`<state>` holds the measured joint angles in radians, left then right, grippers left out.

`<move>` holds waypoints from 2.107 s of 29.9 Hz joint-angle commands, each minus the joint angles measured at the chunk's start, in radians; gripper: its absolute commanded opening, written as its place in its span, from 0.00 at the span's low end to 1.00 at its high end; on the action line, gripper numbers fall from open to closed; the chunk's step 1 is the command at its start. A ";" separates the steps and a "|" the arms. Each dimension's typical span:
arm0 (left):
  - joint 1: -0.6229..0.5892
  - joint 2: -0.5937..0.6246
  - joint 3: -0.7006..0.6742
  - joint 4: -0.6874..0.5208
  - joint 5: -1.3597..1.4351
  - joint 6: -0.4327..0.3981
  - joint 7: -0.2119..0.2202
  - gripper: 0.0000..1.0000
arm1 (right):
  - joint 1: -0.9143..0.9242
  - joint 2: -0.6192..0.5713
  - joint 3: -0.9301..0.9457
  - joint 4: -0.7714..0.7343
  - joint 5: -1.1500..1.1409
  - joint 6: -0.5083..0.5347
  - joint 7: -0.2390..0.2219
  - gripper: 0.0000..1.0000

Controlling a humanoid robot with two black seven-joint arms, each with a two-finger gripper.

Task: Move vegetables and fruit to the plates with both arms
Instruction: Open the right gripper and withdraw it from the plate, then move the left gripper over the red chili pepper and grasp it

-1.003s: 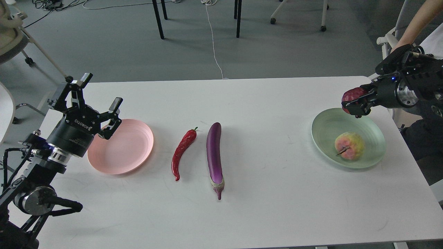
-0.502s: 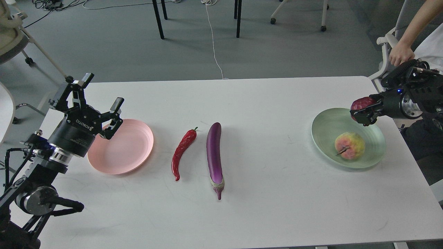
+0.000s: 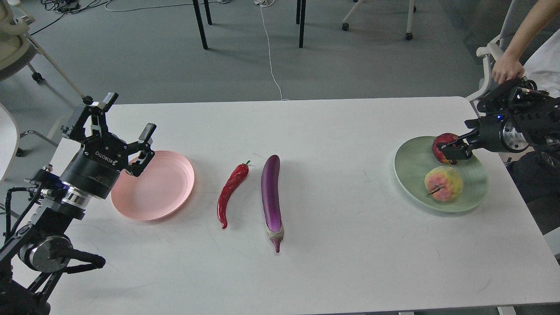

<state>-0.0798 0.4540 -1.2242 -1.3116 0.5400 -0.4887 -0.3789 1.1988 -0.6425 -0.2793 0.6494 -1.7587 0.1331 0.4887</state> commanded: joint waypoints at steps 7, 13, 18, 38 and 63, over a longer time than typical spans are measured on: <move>-0.001 0.028 0.000 -0.001 0.005 0.000 -0.002 0.98 | -0.053 -0.003 0.282 0.070 0.428 0.003 0.000 0.98; -0.002 0.031 0.002 -0.043 0.112 0.000 -0.009 0.98 | -0.129 0.030 0.316 0.091 1.136 0.011 0.000 0.98; -0.001 0.028 0.002 -0.113 0.276 0.002 -0.021 0.98 | -0.183 0.035 0.339 0.192 1.597 0.071 0.000 0.98; -0.676 0.071 0.613 -0.085 1.325 0.000 0.104 0.98 | -0.412 -0.258 0.457 0.312 1.858 0.356 0.000 0.99; -0.853 -0.046 1.023 0.189 1.335 0.000 0.328 0.98 | -0.415 -0.246 0.477 0.311 1.854 0.356 0.000 0.99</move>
<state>-0.9013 0.4339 -0.2741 -1.1551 1.8740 -0.4887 -0.0508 0.7838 -0.8868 0.1952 0.9602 0.0954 0.4888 0.4888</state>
